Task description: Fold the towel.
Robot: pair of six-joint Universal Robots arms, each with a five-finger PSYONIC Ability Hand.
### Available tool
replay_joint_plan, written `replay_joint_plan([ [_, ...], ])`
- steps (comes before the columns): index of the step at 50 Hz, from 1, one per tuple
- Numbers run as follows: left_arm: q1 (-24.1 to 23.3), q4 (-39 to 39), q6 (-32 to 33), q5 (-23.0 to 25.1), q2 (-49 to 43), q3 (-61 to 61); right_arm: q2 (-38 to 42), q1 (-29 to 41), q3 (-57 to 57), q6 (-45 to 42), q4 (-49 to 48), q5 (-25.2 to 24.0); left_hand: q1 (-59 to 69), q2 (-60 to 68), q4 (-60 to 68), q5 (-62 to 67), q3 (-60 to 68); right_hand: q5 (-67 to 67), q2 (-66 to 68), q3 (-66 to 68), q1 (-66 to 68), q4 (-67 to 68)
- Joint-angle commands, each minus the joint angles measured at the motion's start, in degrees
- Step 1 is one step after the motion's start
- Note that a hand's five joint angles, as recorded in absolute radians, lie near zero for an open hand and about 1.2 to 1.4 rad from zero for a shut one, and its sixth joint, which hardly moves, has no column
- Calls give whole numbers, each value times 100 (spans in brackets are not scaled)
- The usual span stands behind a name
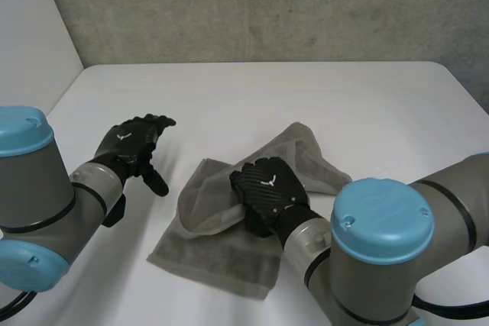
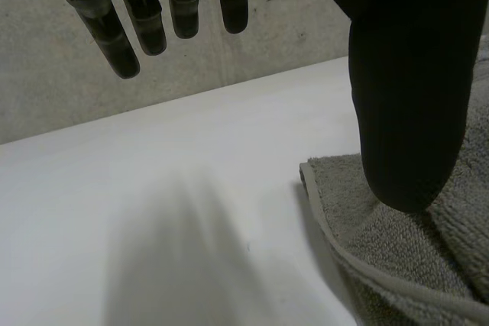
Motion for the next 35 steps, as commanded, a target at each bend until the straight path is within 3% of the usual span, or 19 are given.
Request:
replay_joint_plan([
  [1, 1, -4, 0, 1, -3, -57, 96, -100, 73, -148, -25, -43, 33, 60, 57, -57, 53, 2175, 2025, 1999, 2914, 2006],
  [4, -8, -4, 0, 1, -3, -66, 158, -135, 81, -245, -34, -43, 33, 60, 57, -57, 53, 2178, 2028, 2003, 2917, 2010],
  [6, -8, -4, 0, 1, -3, -75, 245, -249, 38, -437, 36, -25, 33, 60, 57, -57, 53, 883, 733, 707, 1622, 714],
  [7, -8, -4, 0, 1, -3, -75, 246, -249, 37, -438, 36, -25, 33, 60, 57, -57, 53, 872, 722, 697, 1611, 704],
  [8, -8, -4, 0, 1, -3, -92, 246, -276, 37, -525, 36, -8, 33, 60, 57, -57, 53, -327, -477, -502, 412, -496],
  [13, 1, -4, 0, 1, -3, -110, 254, -276, 81, -605, 27, 1, 33, 60, 57, -57, 53, -876, -1026, -1052, -137, -1045],
  [16, 1, -4, 0, 1, -3, -110, 272, -267, 90, -614, 36, -8, 33, 60, 57, -57, 53, -543, -693, -719, 196, -712],
  [17, 1, -4, 0, 1, -3, -119, 289, -267, 90, -623, 45, -16, 33, 60, 57, -57, 53, 542, 392, 366, 1281, 373],
  [18, 1, -4, 0, 1, -3, -119, 290, -267, 90, -623, 45, -16, 33, 60, 57, -57, 53, 552, 403, 377, 1292, 384],
  [19, 1, -4, 0, 1, -3, -119, 290, -267, 90, -640, 36, -42, 33, 60, 57, -57, 53, 2162, 2012, 1986, 2901, 1993],
  [29, -25, -4, 0, 18, -3, -163, 70, -610, 81, -1124, 45, -43, 50, 77, 74, -40, 69, 2178, 2028, 2003, 2917, 2010],
  [35, -43, 4, 0, 27, 6, -145, -859, -1250, 222, -1562, 176, -34, 50, 77, 74, -40, 69, 2178, 2028, 2003, 2917, 2010],
])
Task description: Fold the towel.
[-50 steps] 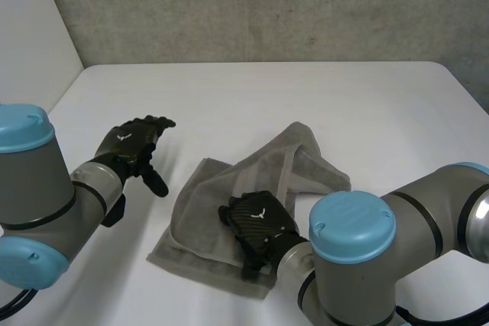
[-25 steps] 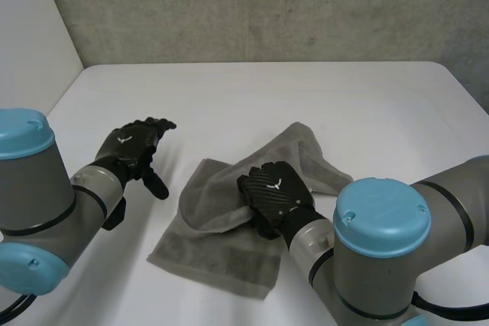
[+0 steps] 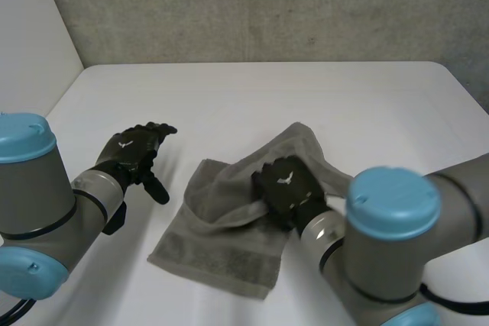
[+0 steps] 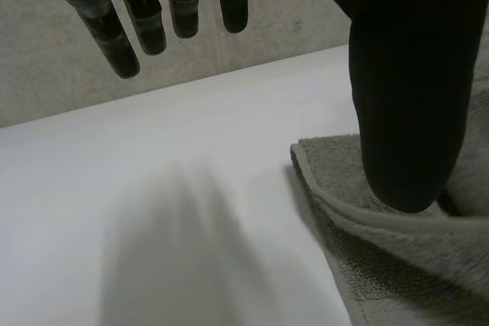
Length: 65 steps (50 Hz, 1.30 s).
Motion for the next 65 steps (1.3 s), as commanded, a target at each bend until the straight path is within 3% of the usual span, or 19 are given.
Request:
replay_joint_plan([
  [1, -32, 9, 0, 15, 8, 15, -1190, -987, 181, -747, 247, 8, 70, 86, 80, -40, 80, 1433, 1251, 1234, 2451, 1260],
  [7, -58, 18, 0, 15, -98, 111, -1817, -1578, 225, -1153, 600, -37, 70, 86, 80, -40, 80, 1433, 1251, 1234, 2451, 1260],
  [15, -172, 246, -44, 15, -221, 173, -2801, -2202, 137, -1206, 688, -458, 171, 187, 181, 61, 181, 1433, 1251, 1234, 2451, 1260],
  [19, -549, 246, -79, 6, -352, 287, -3187, -2430, -82, -1188, 662, -774, 205, 221, 215, 94, 215, 1433, 1251, 1234, 2451, 1260],
  [30, -1253, 290, -70, -2, -809, 437, -3250, -2386, -882, -1162, 1039, -863, 205, 221, 215, 94, 215, 1433, 1251, 1234, 2451, 1260],
  [40, -1306, 316, -27, 6, -880, 410, -3214, -2474, -935, -1162, 1127, -854, 422, 438, 432, 312, 432, 1433, 1251, 1234, 2451, 1260],
  [50, -1297, 299, -35, -2, -1021, 542, -3249, -2993, -891, -1171, 1119, -792, 709, 726, 719, 599, 720, 1433, 1251, 1234, 2451, 1260],
  [57, -1289, 404, -18, 6, -1090, 489, -3249, -3309, -882, -1144, 1119, -819, 3817, 3833, 3827, 3707, 3827, 1433, 1251, 1234, 2451, 1260],
  [61, -1289, 448, 9, -20, -1407, 516, -3249, -3353, -865, -1144, 1084, -801, 4578, 4594, 4588, 4468, 4589, 1433, 1251, 1234, 2451, 1260],
  [63, -1289, 440, 9, -64, -1495, 542, -3241, -3441, -821, -1153, 1084, -845, 6468, 6485, 6478, 6358, 6479, 1433, 1251, 1234, 2451, 1260],
  [65, -1254, 448, 9, -64, -1452, 533, -3206, -3467, -777, -1162, 1110, -863, 6943, 6959, 6953, 6833, 6953, 1433, 1251, 1234, 2451, 1260],
])
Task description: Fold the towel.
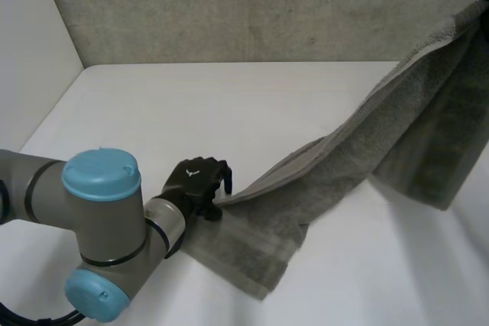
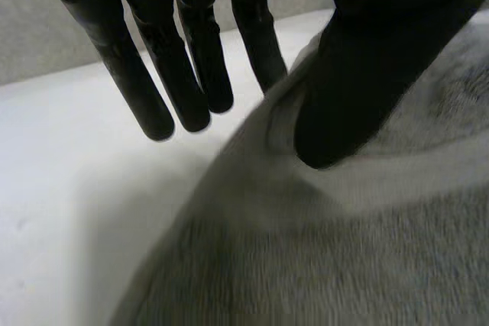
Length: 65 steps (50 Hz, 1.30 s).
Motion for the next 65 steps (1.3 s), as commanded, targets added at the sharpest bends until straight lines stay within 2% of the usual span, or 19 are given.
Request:
replay_joint_plan([
  [1, 35, 36, 19, -58, -239, 29, 44, -122, 94, -18, 8, -49, 3044, 3063, 3062, 3131, 3068, 1389, 1251, 1210, 2451, 1175],
  [7, 79, 18, 46, -58, 394, -24, 677, -131, 331, -316, 236, -84, 3044, 3063, 3062, 3131, 3068, 1389, 1251, 1210, 2451, 1175],
  [12, 202, 1, 371, -49, 552, 64, 1494, -114, 375, -1116, 816, -128, 3044, 3063, 3062, 3131, 3068, 1389, 1251, 1210, 2451, 1175],
  [15, 387, -105, 995, -32, 517, 231, 1977, -78, 296, -1890, 1352, -67, 3044, 3063, 3062, 3131, 3068, 1389, 1251, 1210, 2451, 1175],
  [17, 544, -358, 1799, -6, 412, 485, 2415, -70, 156, -2642, 1816, -14, 3044, 3063, 3062, 3131, 3068, 1389, 1251, 1210, 2451, 1175],
  [20, 650, -571, 2287, -5, 262, 688, 2793, -70, -133, -2961, 2081, 47, 3044, 3063, 3062, 3131, 3068, 1389, 1251, 1210, 2451, 1175],
  [22, 782, -912, 3022, -58, -44, 1169, 2960, -70, -352, -2953, 2082, 91, 3044, 3063, 3062, 3131, 3068, 1389, 1251, 1210, 2451, 1175],
  [26, 826, -1028, 3403, -67, -309, 1857, 3278, -34, -979, -2874, 2038, 206, 3044, 3063, 3062, 3131, 3068, 1389, 1251, 1210, 2451, 1175],
  [31, 826, -940, 3412, -76, -696, 3272, 3647, 326, -2376, -2294, 1537, 373, 3044, 3063, 3062, 3131, 3068, 1389, 1251, 1210, 2451, 1175],
  [33, 826, -739, 3420, -137, -932, 4461, 3849, 414, -3478, -1743, 715, 565, 3044, 3063, 3062, 3131, 3068, 1389, 1251, 1210, 2451, 1175],
  [34, 826, -738, 3421, -137, -933, 4467, 3850, 414, -3483, -1740, 711, 566, 3044, 3063, 3062, 3131, 3068, 1389, 1251, 1210, 2451, 1175],
  [36, 826, -187, 3412, -312, -1073, 5631, 3937, 396, -4341, -1338, -496, 854, 3044, 3063, 3062, 3131, 3068, 1389, 1251, 1210, 2451, 1175],
  [37, 826, -184, 3412, -313, -1073, 5636, 3937, 396, -4345, -1336, -502, 856, 3044, 3063, 3062, 3131, 3068, 1389, 1251, 1210, 2451, 1175],
  [39, 826, 168, 3403, -418, -1073, 6041, 3903, 422, -4652, -1161, -1753, 1057, 3044, 3063, 3062, 3131, 3068, 1389, 1251, 1210, 2451, 1175],
  [40, 817, 524, 3386, -497, -1030, 6206, 3902, 423, -4652, -1160, -1759, 1058, 3044, 3063, 3062, 3131, 3068, 1389, 1251, 1210, 2451, 1175],
  [44, 817, 1178, 3228, -673, -653, 5963, 3701, 475, -4224, -1064, -2357, 945, 3044, 3063, 3062, 3131, 3068, 1389, 1251, 1210, 2451, 1175],
  [48, 835, 1117, 2955, -708, -309, 5144, 3489, 484, -3510, -826, -2295, 698, 3044, 3063, 3062, 3131, 3068, 1389, 1251, 1210, 2451, 1175],
  [58, 1019, 1318, 2559, -630, 298, 1940, 3084, 396, -893, -70, -2304, -760, 3044, 3063, 3062, 3131, 3068, 1389, 1251, 1210, 2451, 1175],
  [65, 1028, 2056, 2621, -244, -44, 725, 3471, 396, -22, -158, -2181, -832, 3044, 3063, 3062, 3131, 3068, 1389, 1251, 1210, 2451, 1175],
])
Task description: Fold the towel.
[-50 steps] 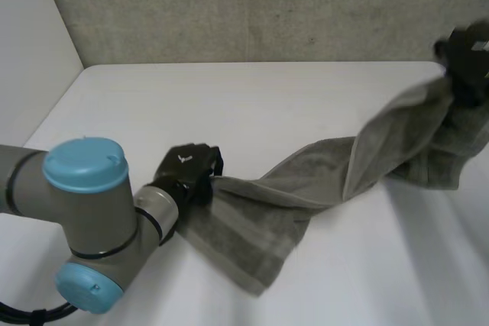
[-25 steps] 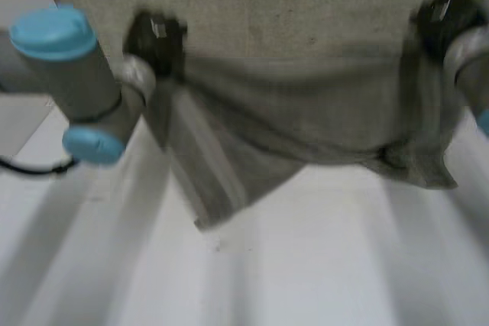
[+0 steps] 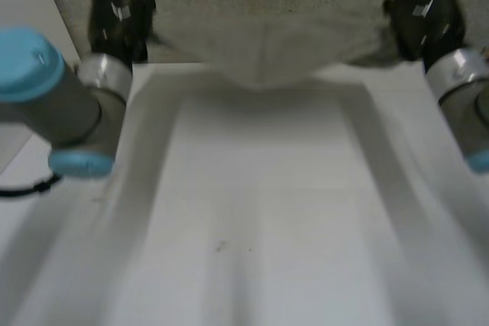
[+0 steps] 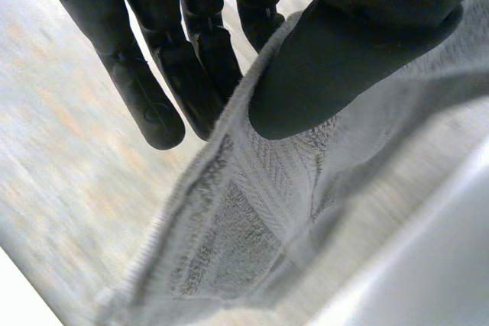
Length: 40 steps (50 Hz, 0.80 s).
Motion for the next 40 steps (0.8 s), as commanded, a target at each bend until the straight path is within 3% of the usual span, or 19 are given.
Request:
replay_joint_plan([
  [1, 34, 808, 73, 444, -461, -1720, 455, -2, 1195, -89, 244, -240, 1169, 1024, 1026, 1058, 1032, 1331, 1224, 1180, 2454, 1155],
  [10, 166, 527, 143, 489, -717, -2337, 544, 59, 1390, -792, 1563, -134, 1169, 1024, 1026, 1058, 1032, 1331, 1224, 1180, 2454, 1155],
  [13, 245, -53, 495, 480, -532, -2592, 438, 16, 1363, -1205, 2231, 68, 1169, 1024, 1026, 1058, 1032, 1331, 1224, 1180, 2454, 1155],
  [17, 473, -1488, 1528, 349, 185, -3073, -19, -11, 1381, -1654, 3154, 551, 1169, 1024, 1026, 1058, 1032, 1331, 1224, 1180, 2454, 1155],
  [18, 474, -1494, 1532, 348, 188, -3075, -193, -37, 1424, -1767, 3494, 734, 1169, 1024, 1026, 1058, 1032, 1331, 1224, 1180, 2454, 1155],
  [20, 571, -2378, 1978, 295, 792, -3425, -318, -107, 1469, -1882, 3866, 850, 1169, 1024, 1026, 1058, 1032, 1331, 1224, 1180, 2454, 1155],
  [21, 571, -2382, 1980, 295, 795, -3427, -439, -177, 1504, -2004, 4258, 902, 1169, 1024, 1026, 1058, 1032, 1331, 1224, 1180, 2454, 1155],
  [24, 544, -3390, 2138, 348, 1767, -3655, -1027, -248, 1618, -2435, 5270, 920, 1169, 1024, 1026, 1058, 1032, 1331, 1224, 1180, 2454, 1155],
  [27, 544, -3655, 2156, 374, 2226, -3629, -1275, -231, 1601, -2524, 5361, 912, 1169, 1024, 1026, 1058, 1032, 1331, 1224, 1180, 2454, 1155],
  [34, 588, -3243, 2156, 541, 2175, -3339, -1179, -169, 1609, -2532, 4930, 885, 1169, 1024, 1026, 1058, 1032, 1331, 1224, 1180, 2454, 1155],
  [40, 553, -2312, 2147, 717, 944, -2715, -449, -99, 1258, -2453, 4200, 982, 1169, 1024, 1026, 1058, 1032, 1331, 1224, 1180, 2454, 1155],
])
